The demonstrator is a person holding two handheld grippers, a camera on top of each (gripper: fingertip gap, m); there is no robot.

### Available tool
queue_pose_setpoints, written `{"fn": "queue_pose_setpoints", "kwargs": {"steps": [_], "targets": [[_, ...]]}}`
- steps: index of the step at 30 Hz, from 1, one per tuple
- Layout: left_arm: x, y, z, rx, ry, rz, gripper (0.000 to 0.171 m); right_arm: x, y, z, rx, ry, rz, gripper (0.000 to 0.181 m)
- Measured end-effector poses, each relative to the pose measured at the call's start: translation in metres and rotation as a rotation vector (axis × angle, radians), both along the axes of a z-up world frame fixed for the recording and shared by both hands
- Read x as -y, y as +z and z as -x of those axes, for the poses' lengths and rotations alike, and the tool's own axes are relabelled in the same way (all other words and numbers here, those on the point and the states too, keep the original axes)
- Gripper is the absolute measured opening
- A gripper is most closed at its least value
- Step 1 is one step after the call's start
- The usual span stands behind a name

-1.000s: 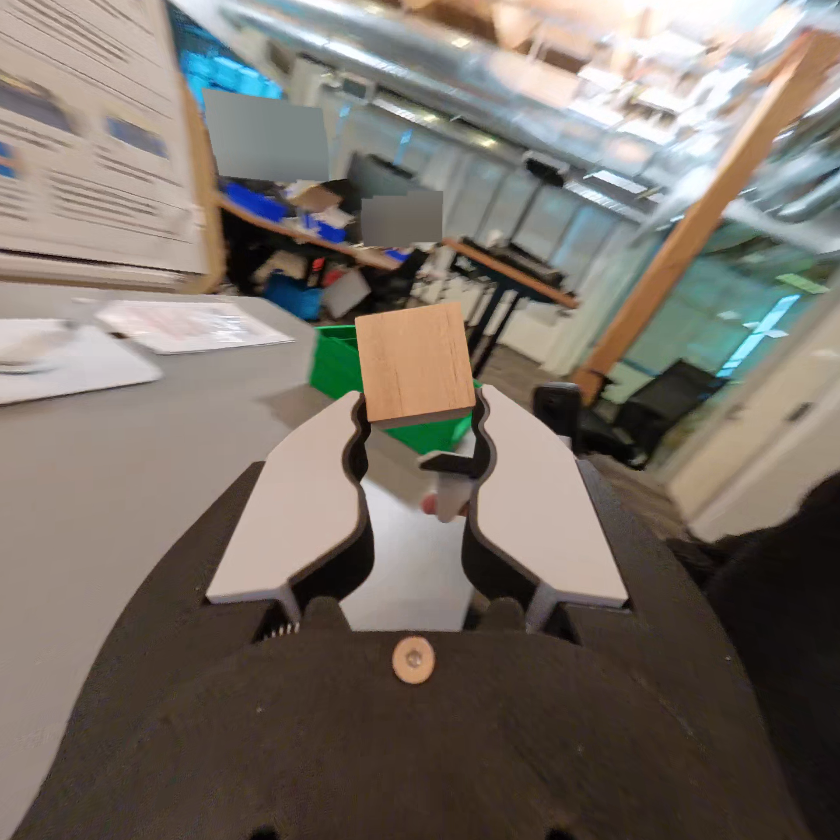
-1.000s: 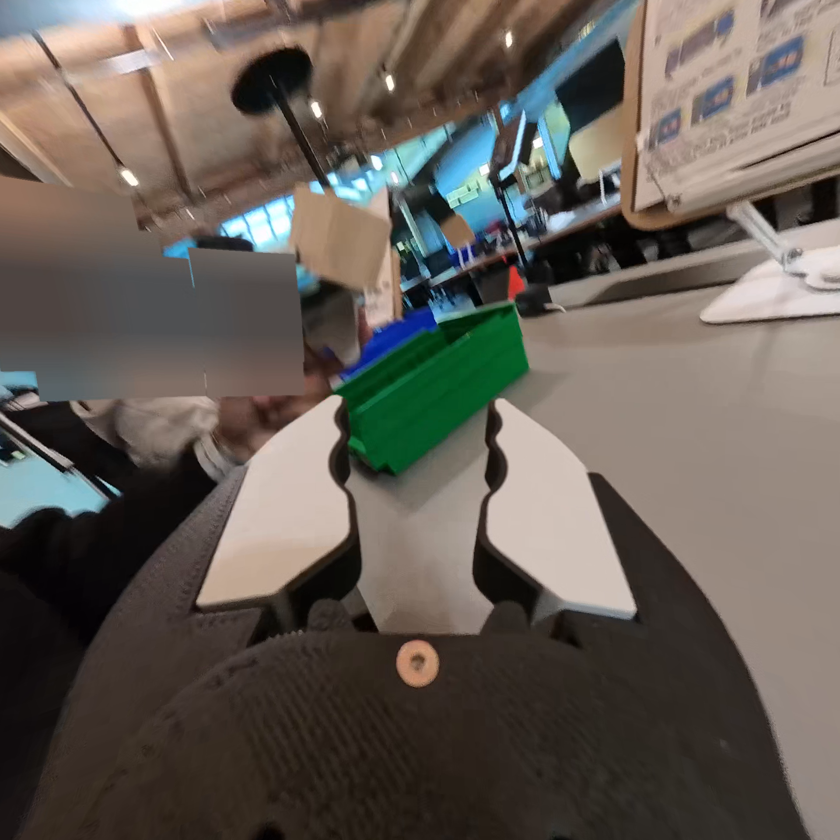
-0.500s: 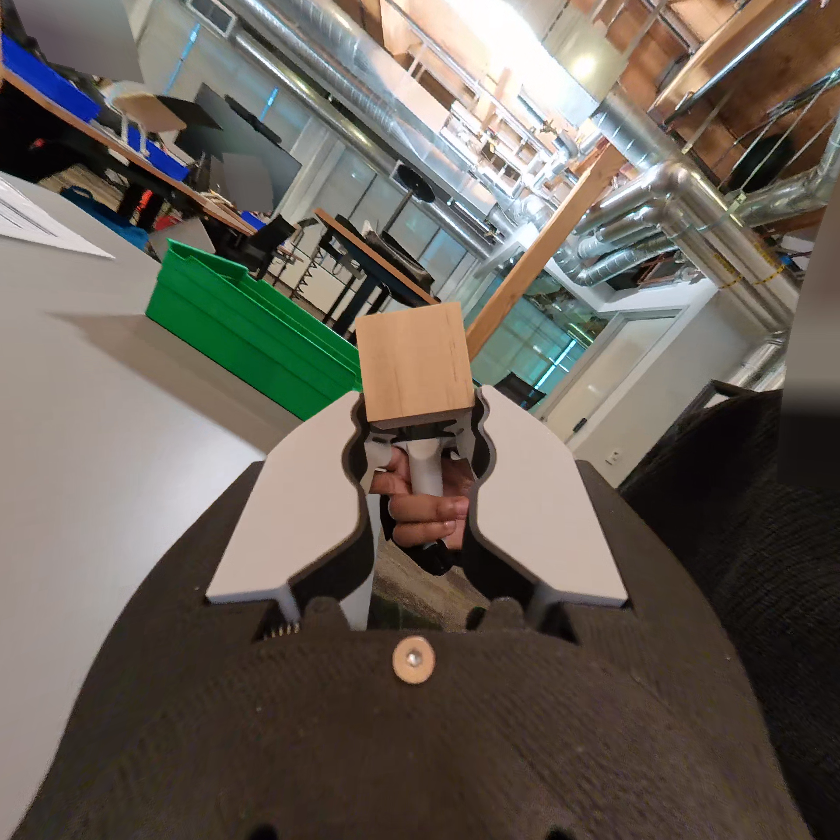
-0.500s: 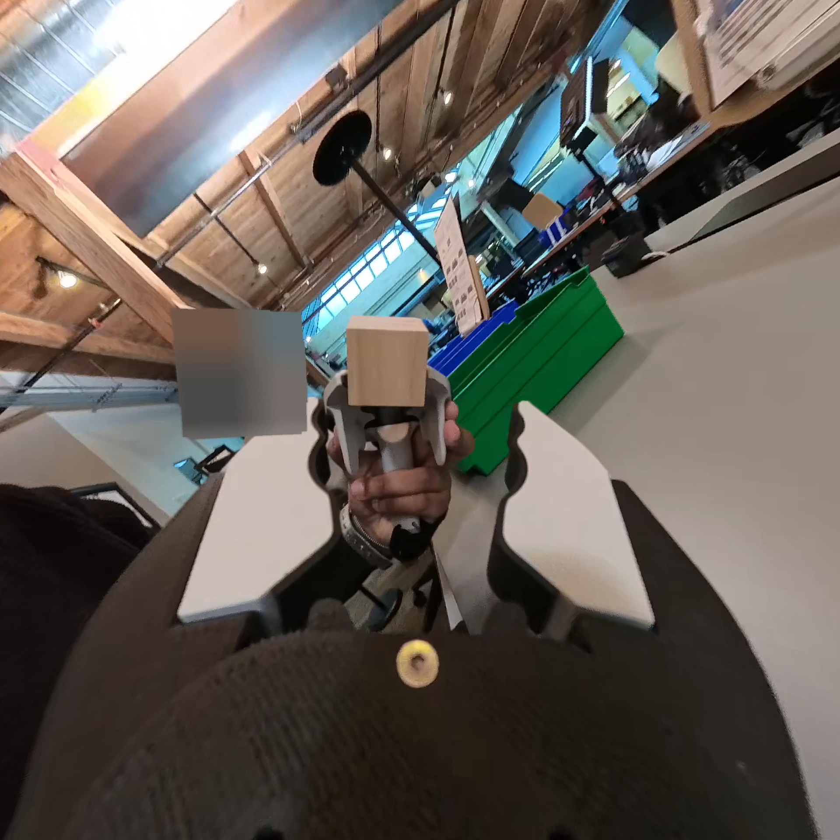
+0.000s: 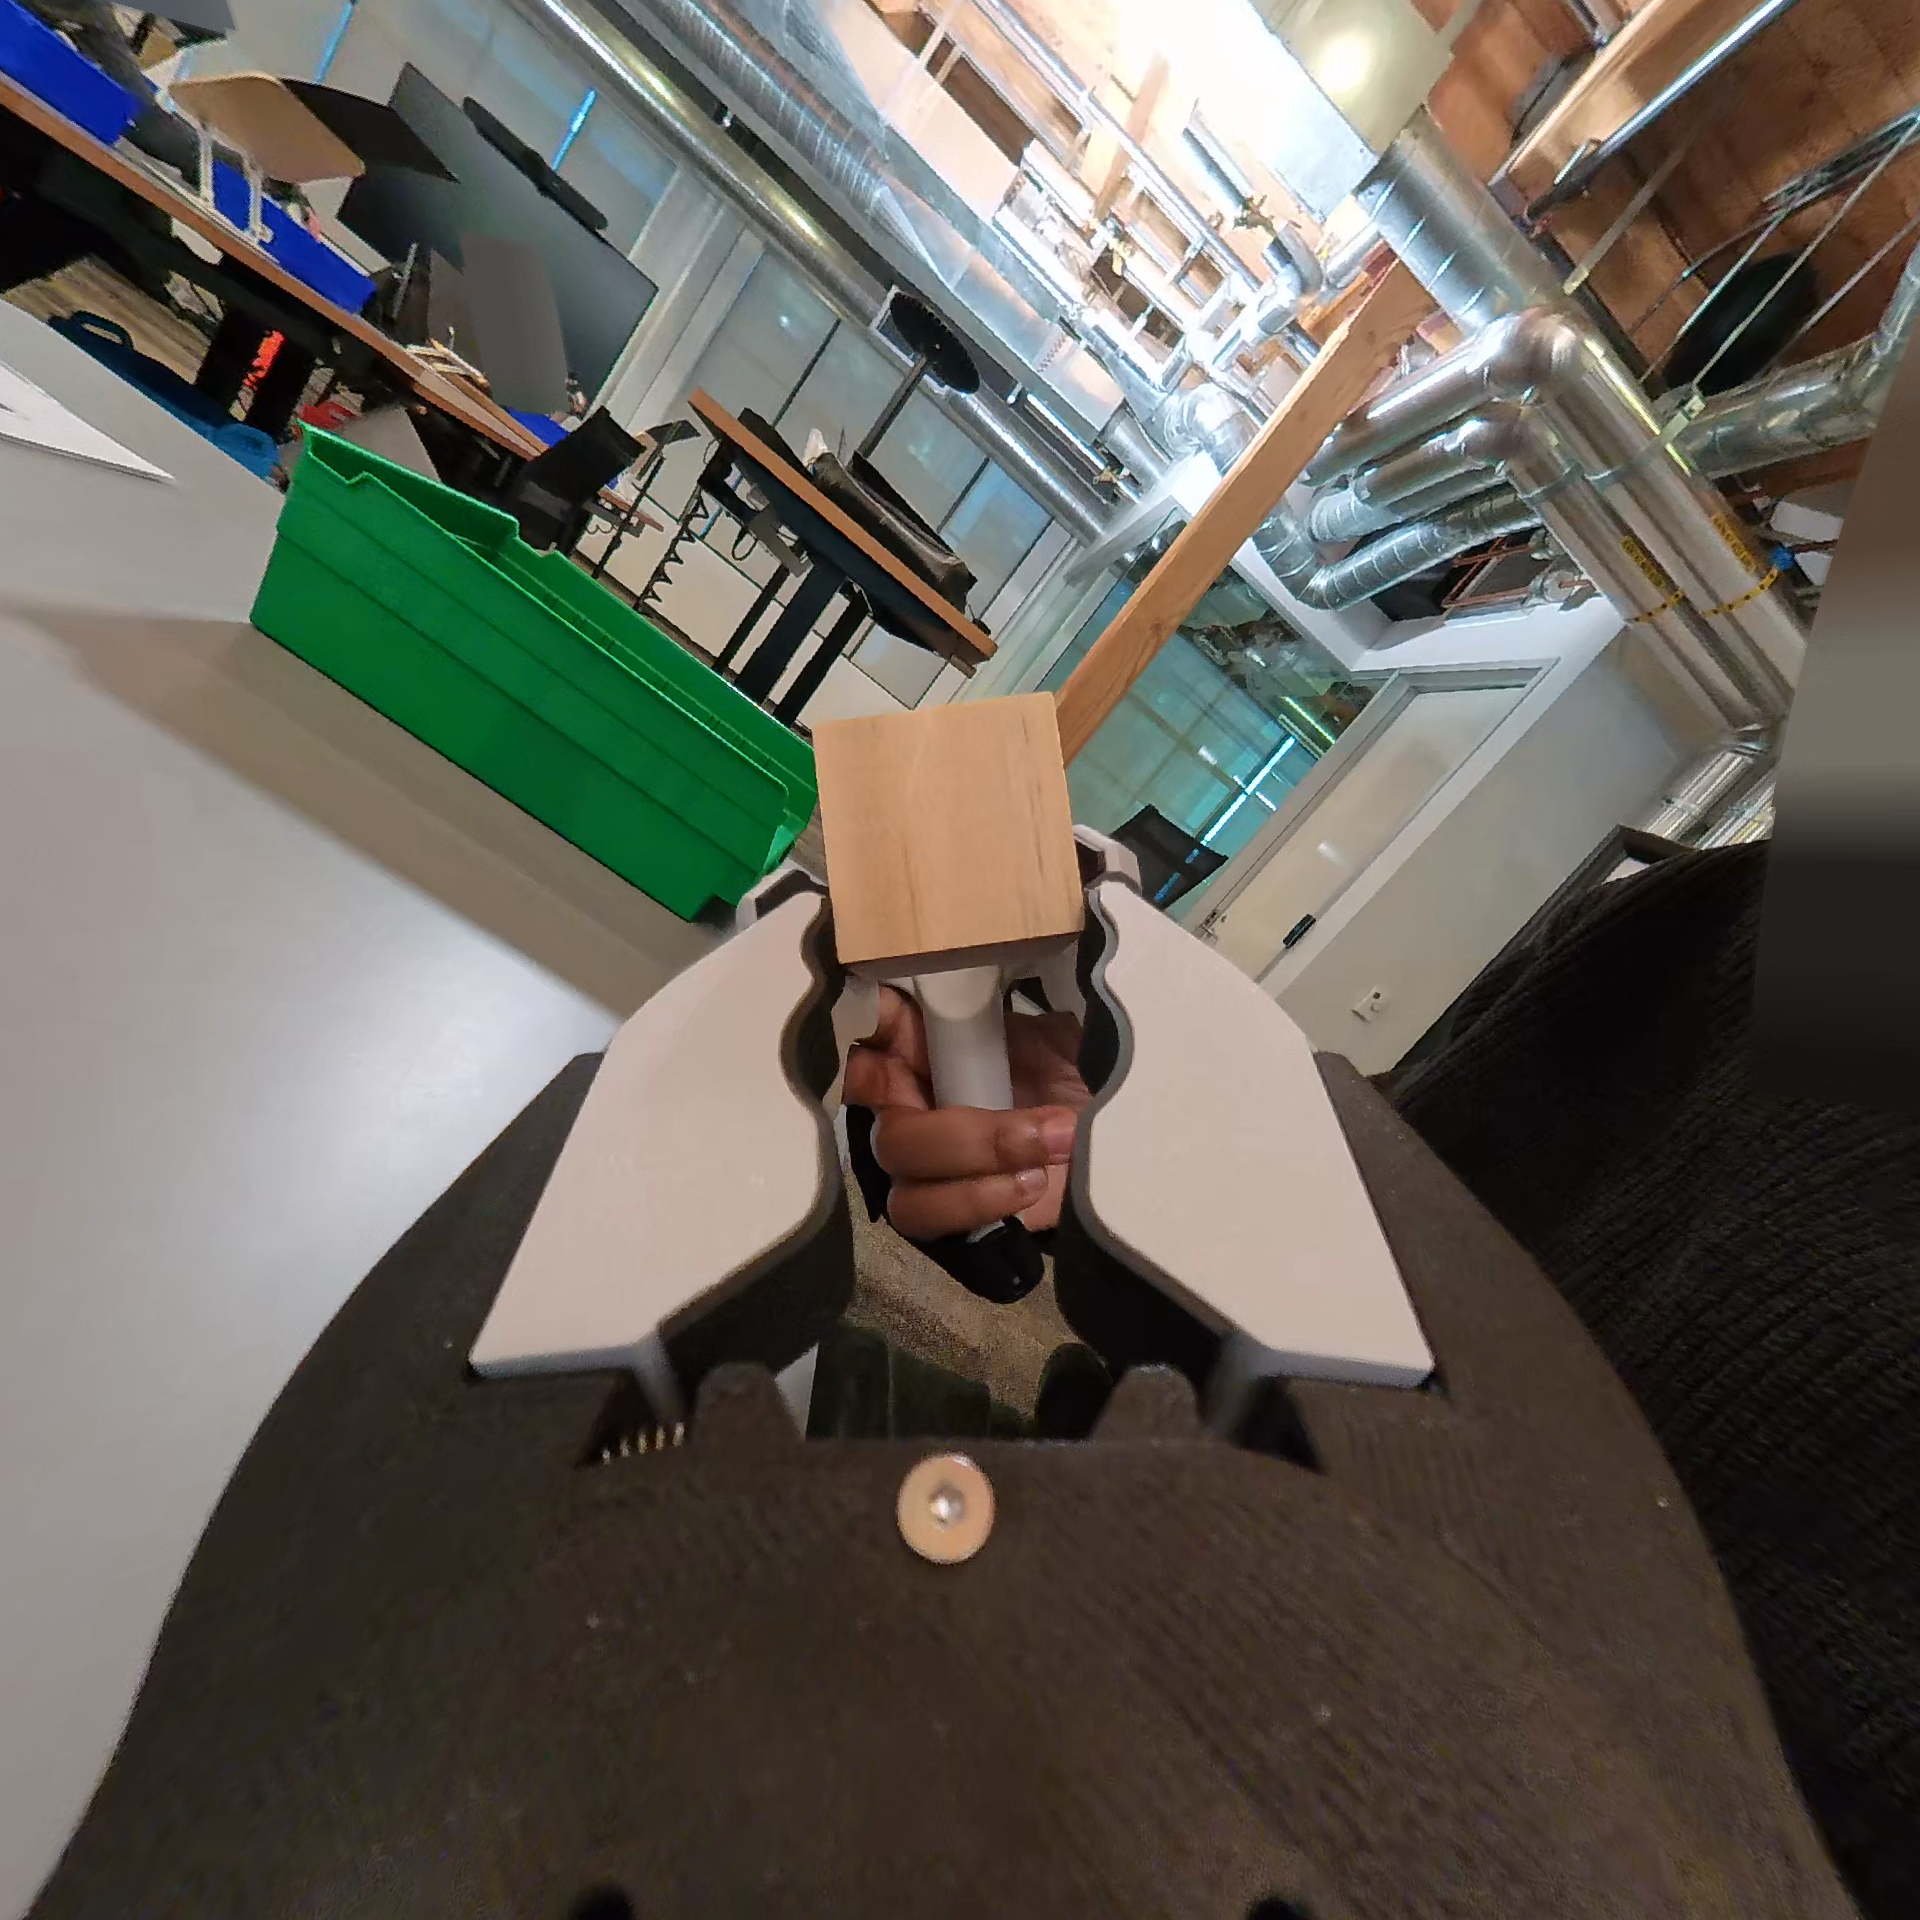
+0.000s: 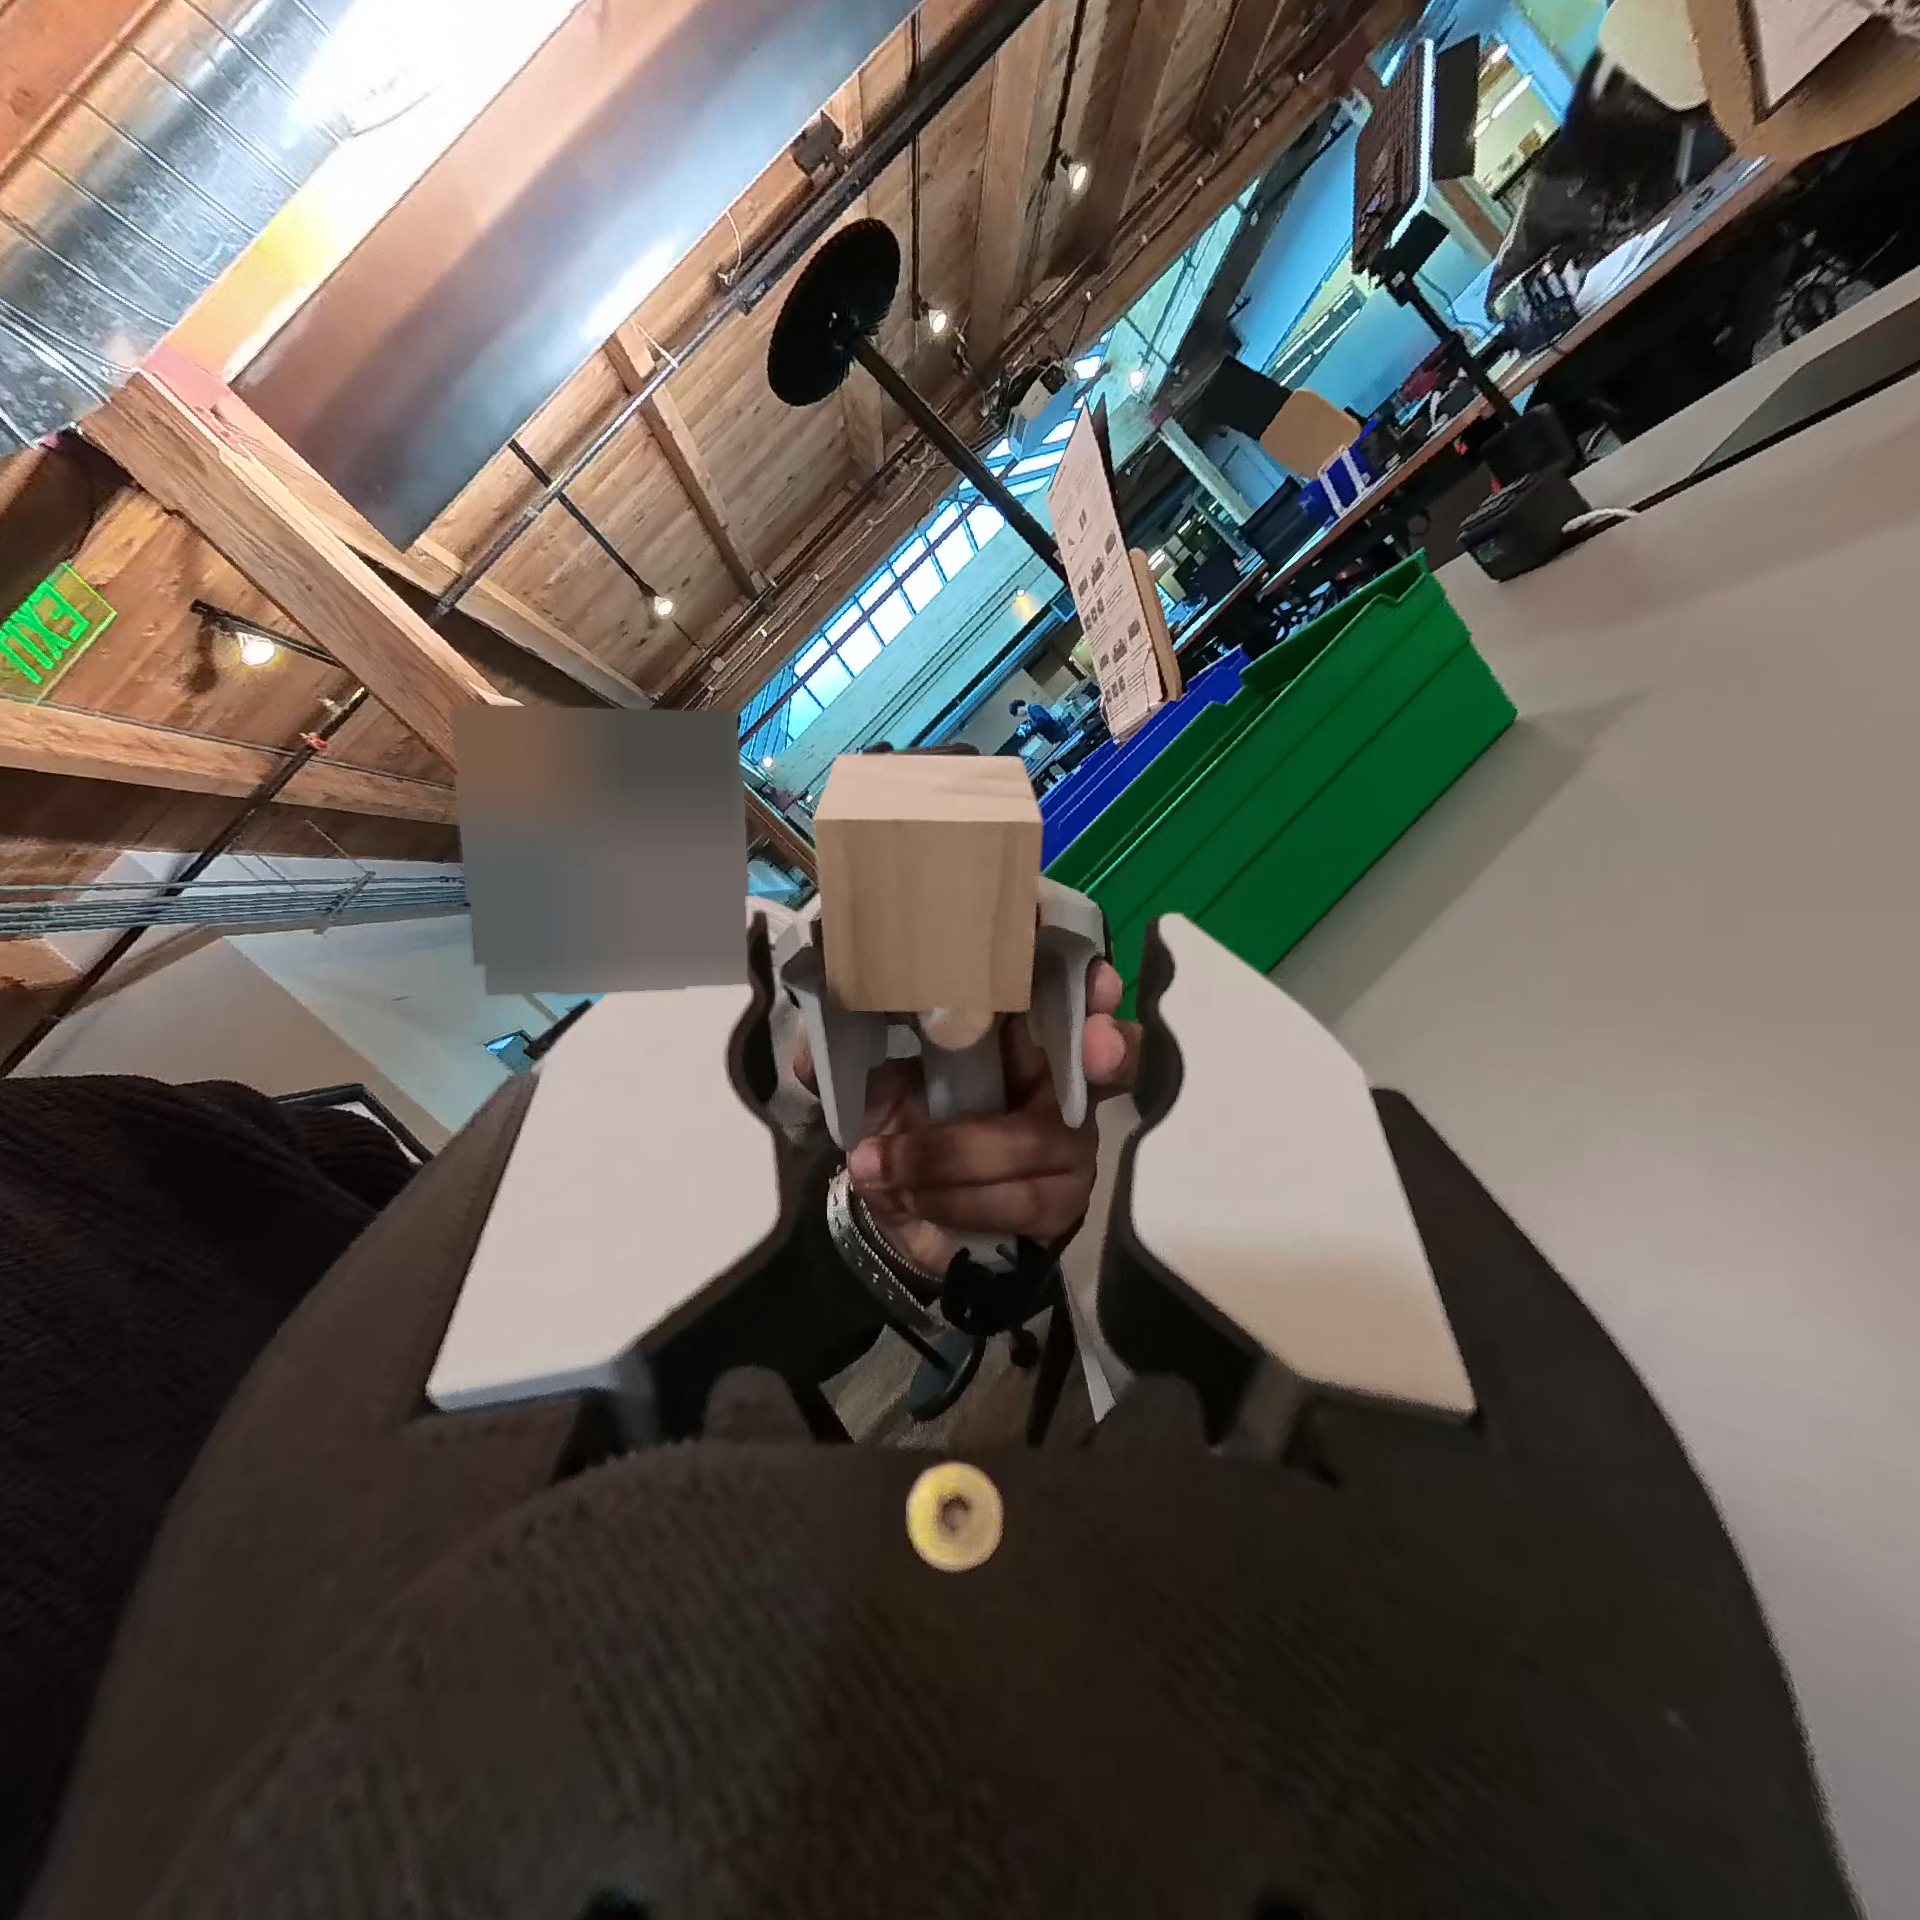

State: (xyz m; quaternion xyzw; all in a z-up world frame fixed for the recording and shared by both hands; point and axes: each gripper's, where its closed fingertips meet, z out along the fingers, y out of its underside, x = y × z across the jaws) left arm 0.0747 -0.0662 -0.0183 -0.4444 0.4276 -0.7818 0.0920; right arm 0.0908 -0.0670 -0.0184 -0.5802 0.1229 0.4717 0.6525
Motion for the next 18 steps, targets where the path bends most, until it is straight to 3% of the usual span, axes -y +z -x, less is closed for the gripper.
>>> {"fn": "queue_pose_setpoints", "kwargs": {"steps": [4,6,12,18], "targets": [[0.004,-0.004,-0.001,-0.011,-0.002,-0.017,0.044,-0.001,-0.006,0.002,0.019,0.01,0.03,0.055],[0.003,-0.008,-0.003,-0.028,0.01,-0.028,0.044,0.001,-0.005,0.004,0.002,0.045,0.022,0.04],[0.005,-0.01,-0.003,-0.024,-0.009,-0.04,0.044,0.002,-0.007,0.003,0.035,0.044,0.038,0.04],[0.002,-0.01,-0.004,-0.012,0.055,-0.071,0.047,0.003,-0.007,-0.001,0.081,0.019,0.046,0.04]]}}
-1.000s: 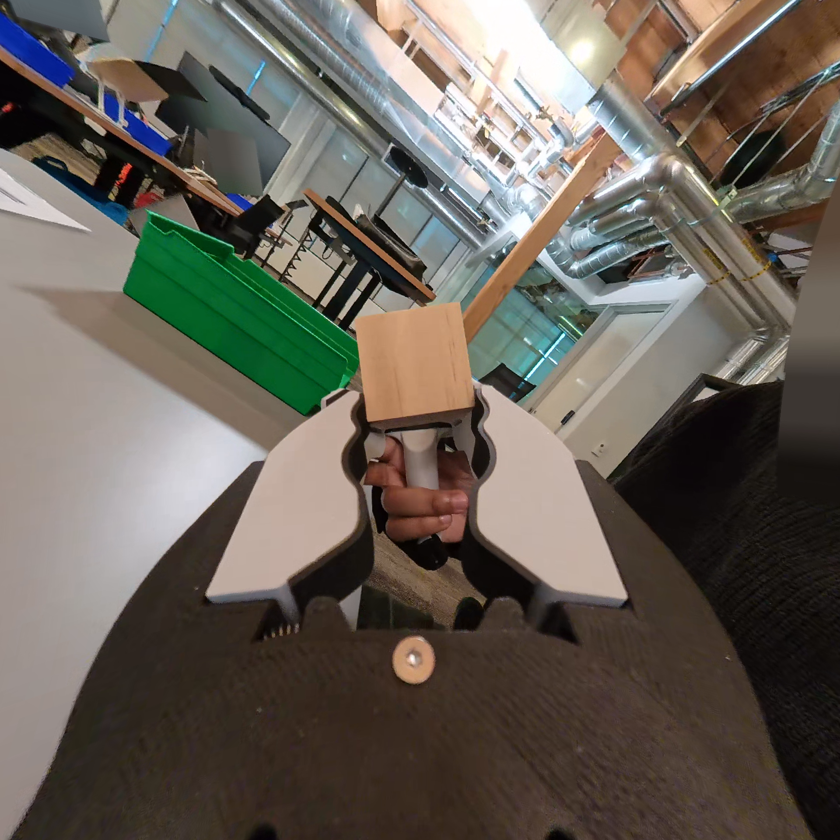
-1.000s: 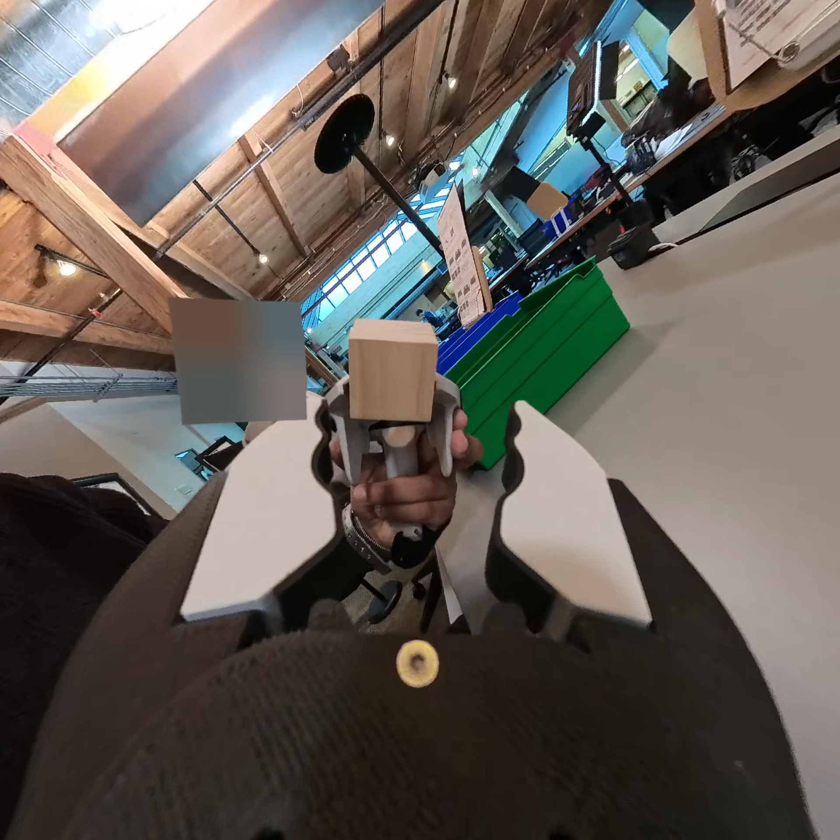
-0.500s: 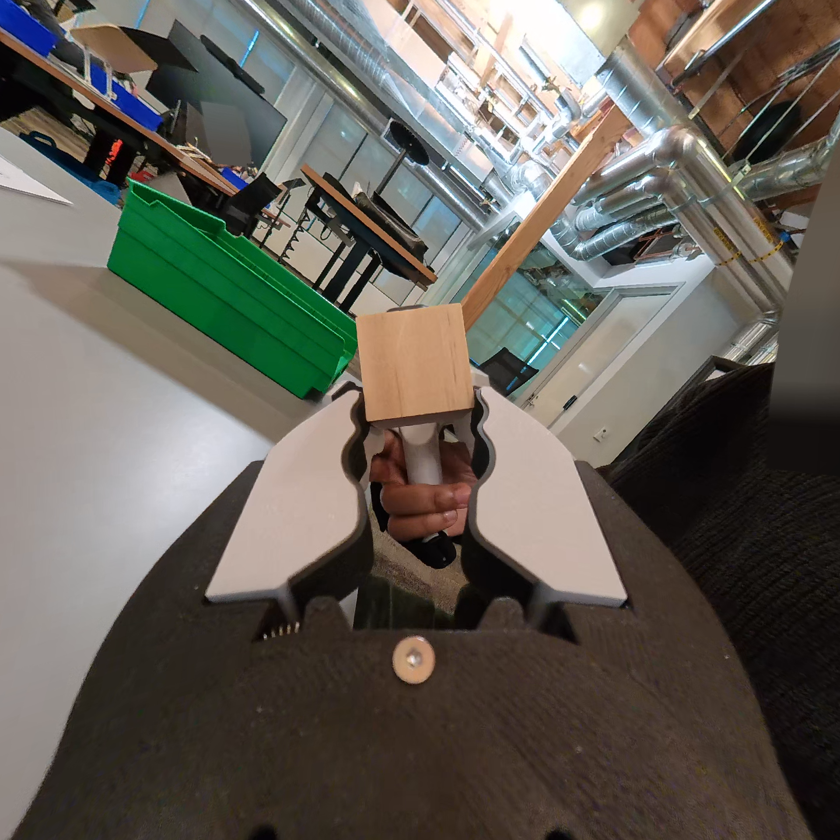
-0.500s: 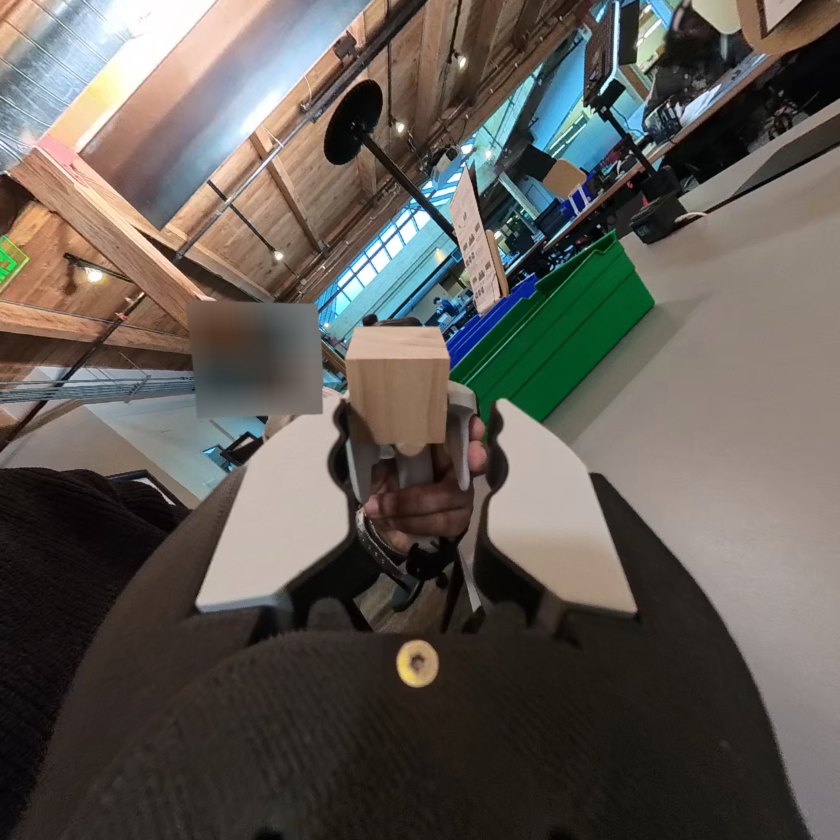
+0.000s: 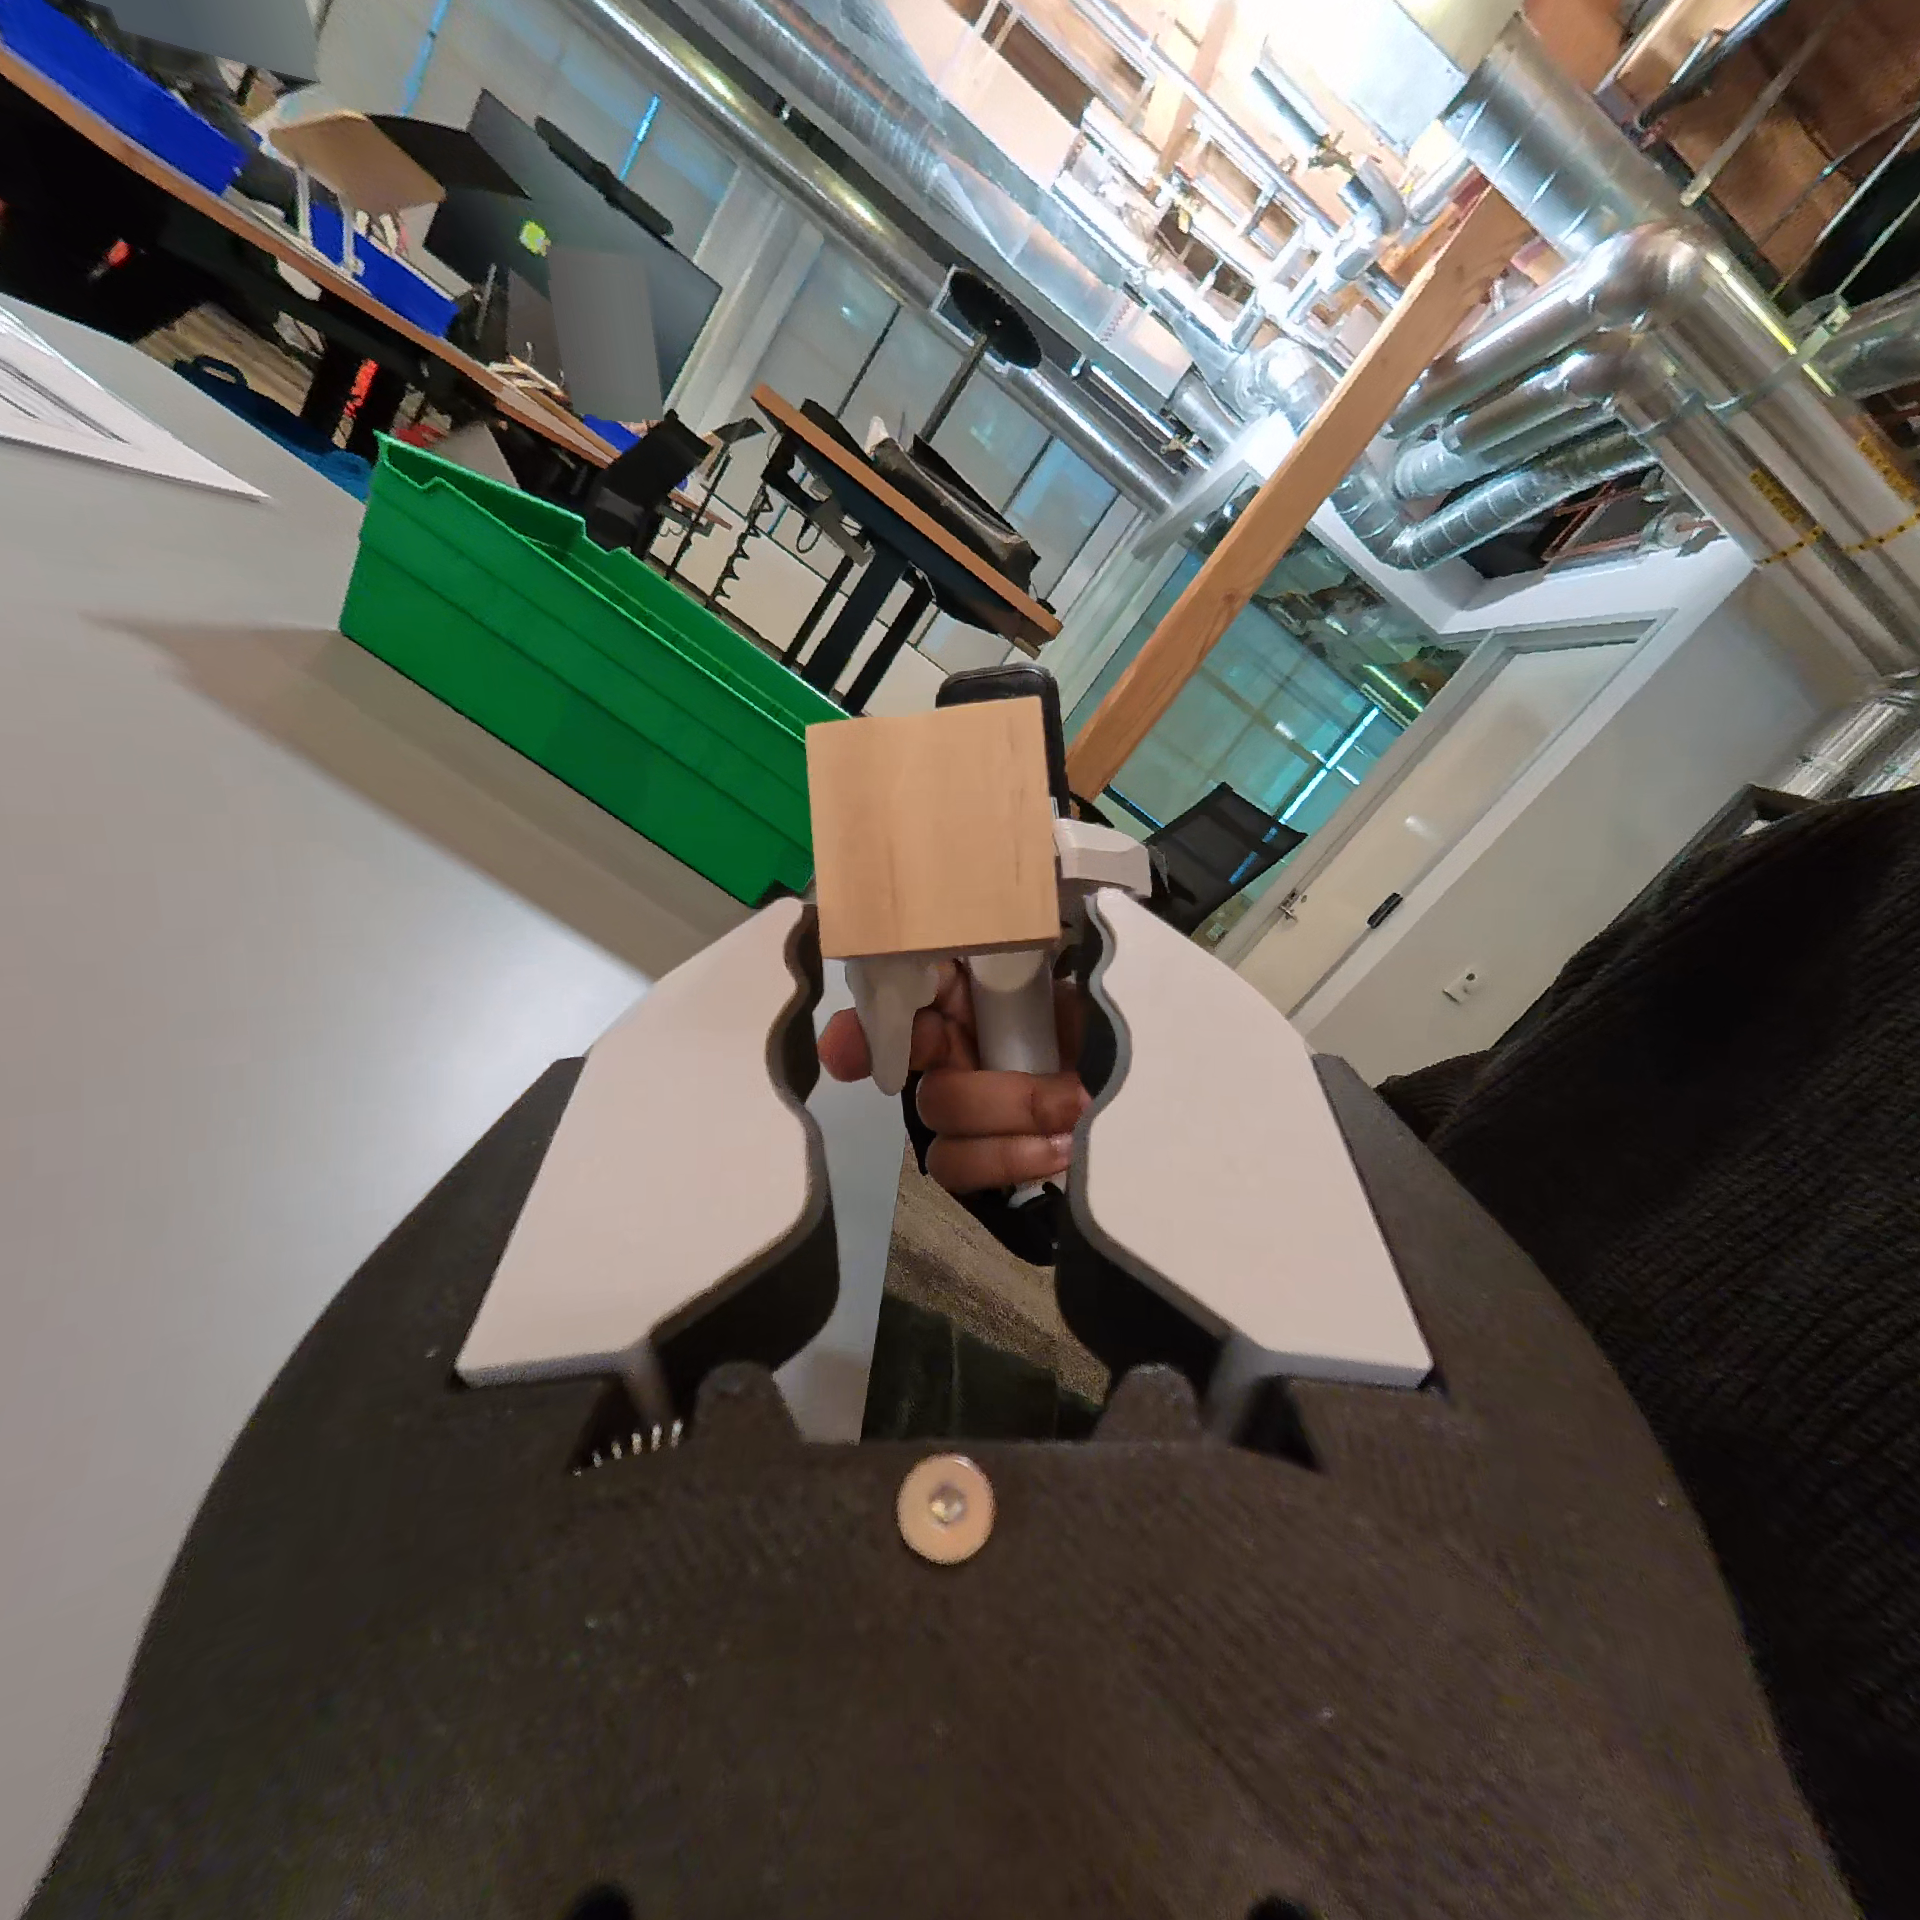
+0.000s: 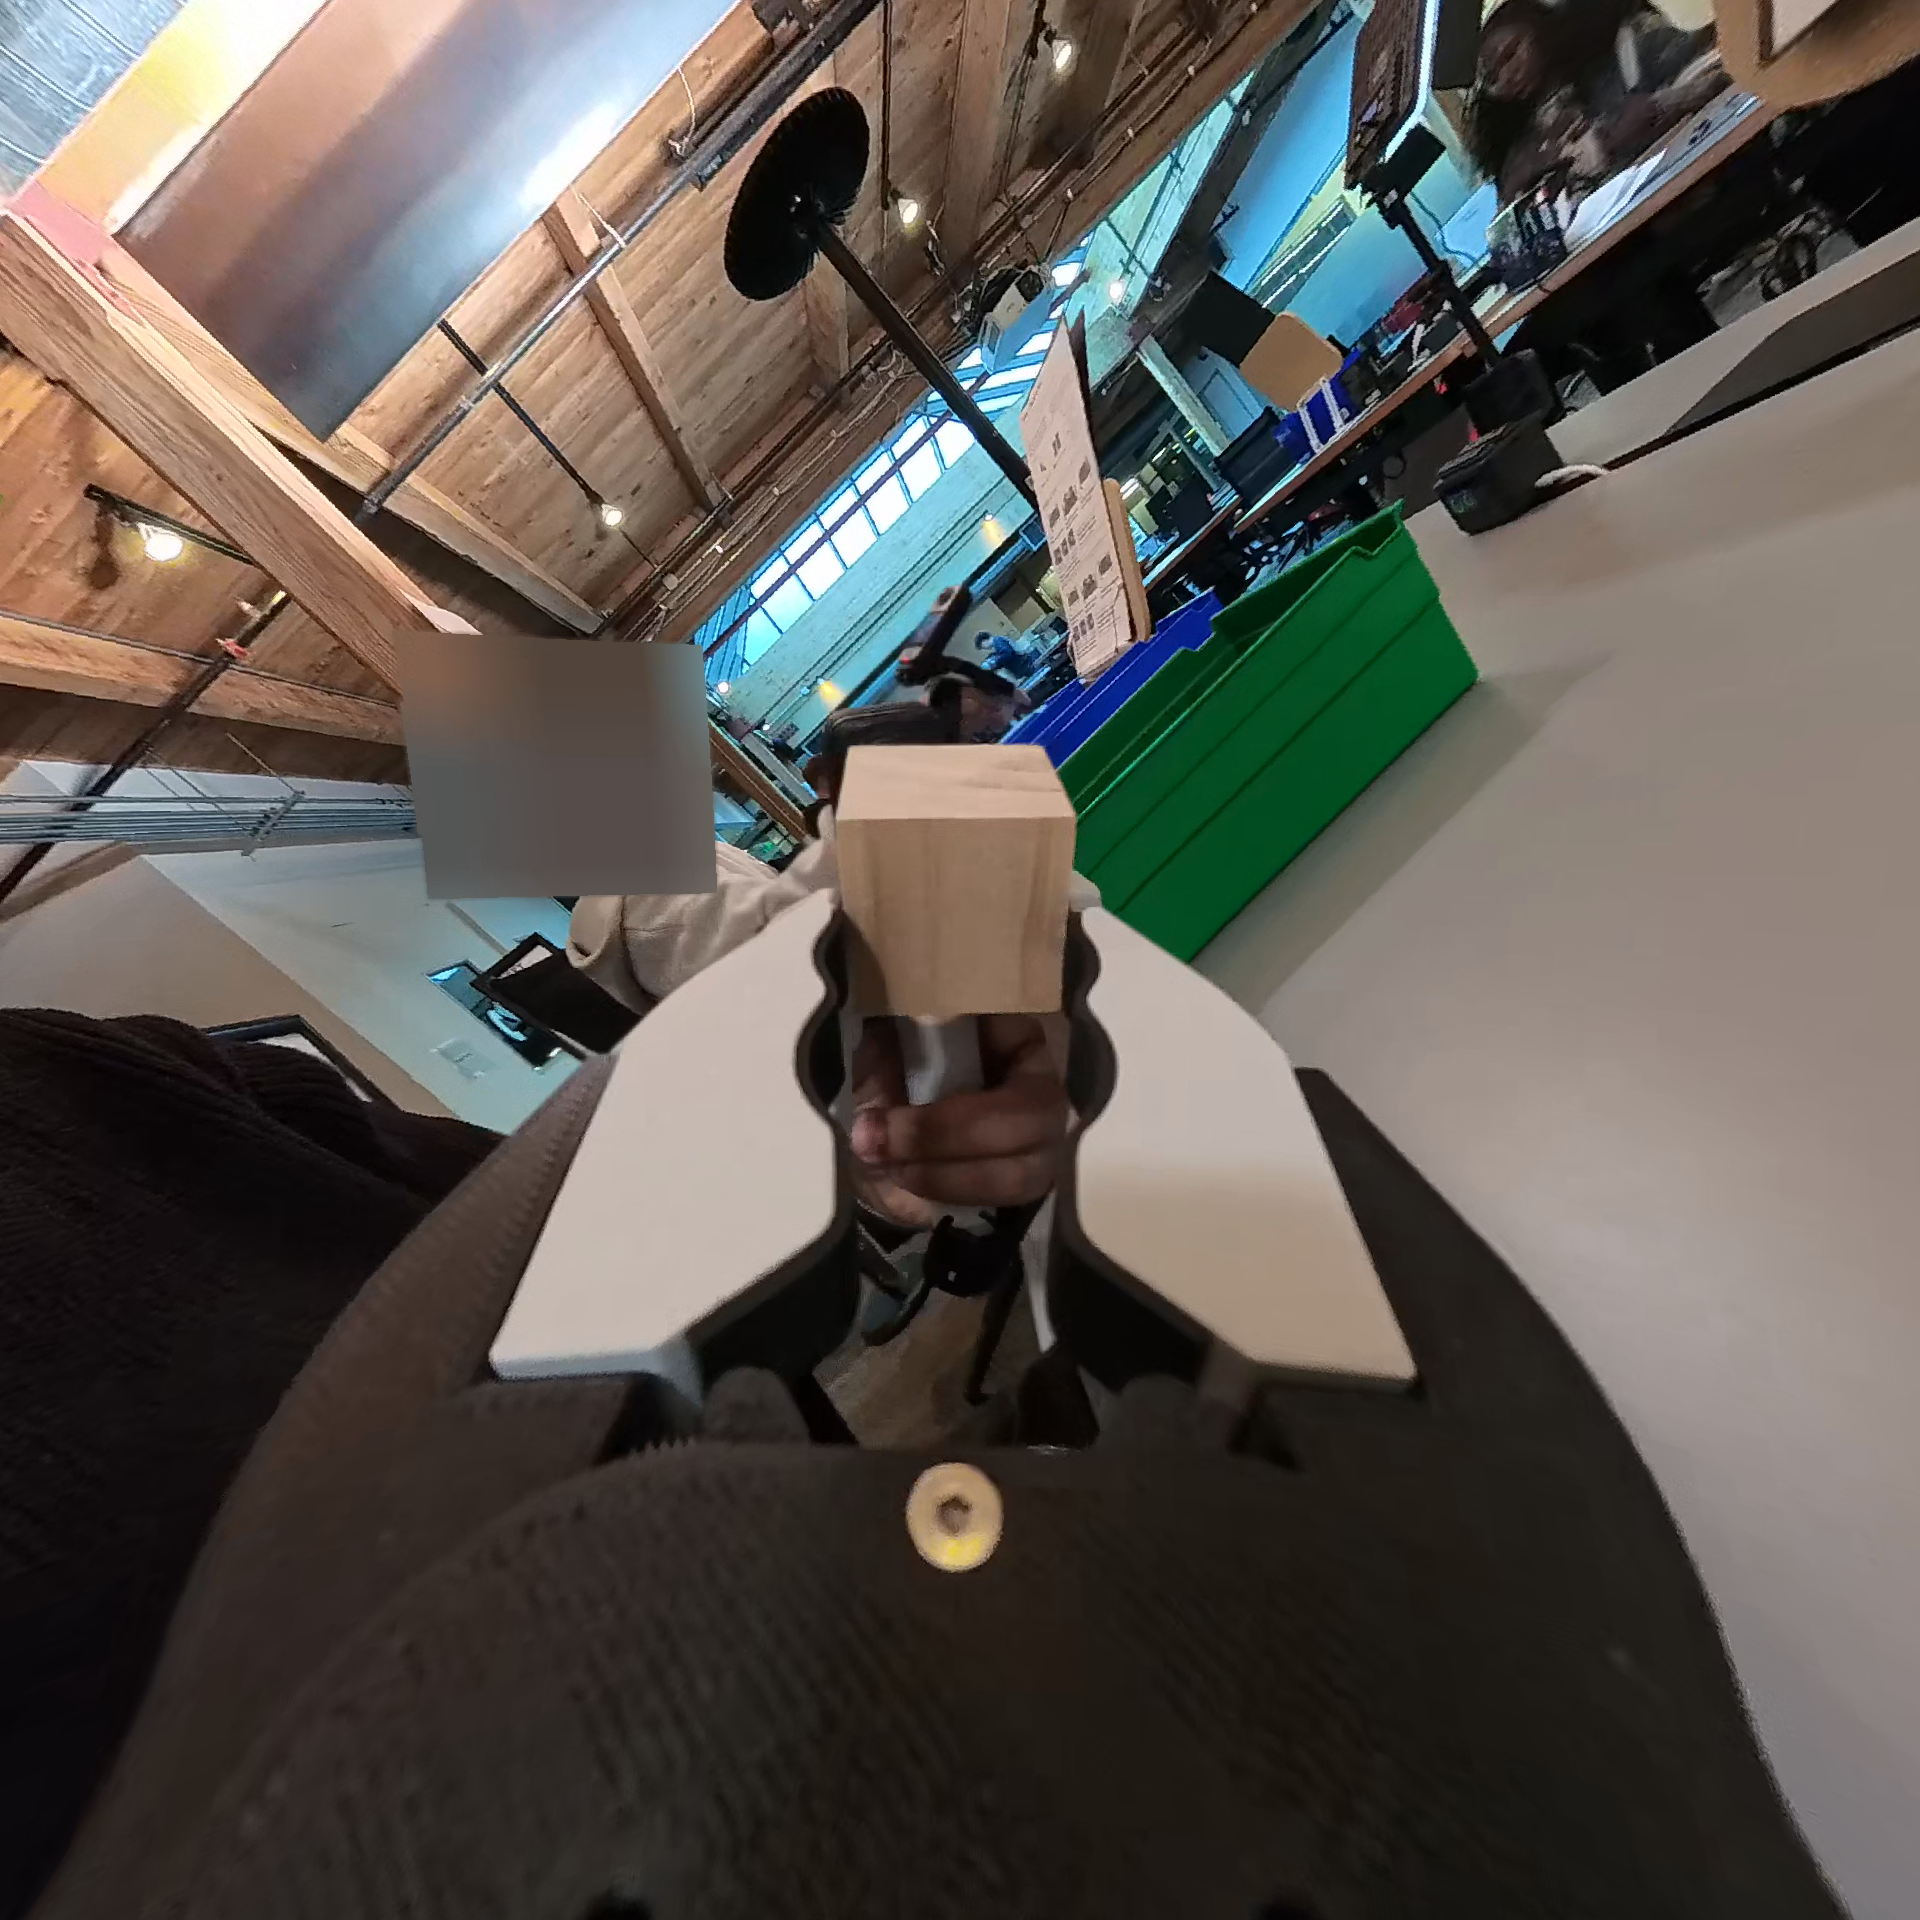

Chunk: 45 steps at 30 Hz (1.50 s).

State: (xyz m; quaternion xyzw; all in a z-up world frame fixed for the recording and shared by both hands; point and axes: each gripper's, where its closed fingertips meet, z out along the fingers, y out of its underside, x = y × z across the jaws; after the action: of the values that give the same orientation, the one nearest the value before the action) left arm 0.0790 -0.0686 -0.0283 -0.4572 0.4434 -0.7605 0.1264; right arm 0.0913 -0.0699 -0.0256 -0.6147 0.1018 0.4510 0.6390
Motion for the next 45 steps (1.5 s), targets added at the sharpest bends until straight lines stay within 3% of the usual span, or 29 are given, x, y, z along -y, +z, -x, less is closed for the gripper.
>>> {"fn": "queue_pose_setpoints", "kwargs": {"steps": [9,16,20,29,33,37,41,45], "targets": [[-0.015,0.0,-0.002,-0.027,0.04,0.058,0.064,0.01,0.022,-0.023,0.081,-0.019,-0.103,0.04],[-0.012,-0.005,-0.001,-0.057,0.016,0.064,0.063,0.046,0.075,-0.078,0.443,-0.138,-0.178,0.04],[-0.007,-0.008,-0.002,-0.074,-0.02,0.075,0.06,0.062,0.071,-0.129,0.691,-0.134,-0.002,0.04],[-0.002,-0.019,-0.007,-0.115,-0.04,0.064,0.058,0.133,0.049,-0.296,1.164,-0.158,0.447,0.04],[0.003,-0.028,-0.012,-0.143,-0.056,0.084,0.058,0.16,0.017,-0.349,1.334,-0.044,0.718,0.04],[0.01,-0.032,-0.016,-0.162,-0.073,0.11,0.058,0.173,-0.026,-0.38,1.528,0.237,0.965,0.041],[0.023,-0.037,-0.018,-0.177,-0.122,0.102,0.058,0.165,-0.061,-0.39,1.607,0.514,1.082,0.041],[0.036,-0.044,-0.016,-0.192,-0.166,0.047,0.058,0.159,-0.089,-0.397,1.651,0.668,1.133,0.041]]}}
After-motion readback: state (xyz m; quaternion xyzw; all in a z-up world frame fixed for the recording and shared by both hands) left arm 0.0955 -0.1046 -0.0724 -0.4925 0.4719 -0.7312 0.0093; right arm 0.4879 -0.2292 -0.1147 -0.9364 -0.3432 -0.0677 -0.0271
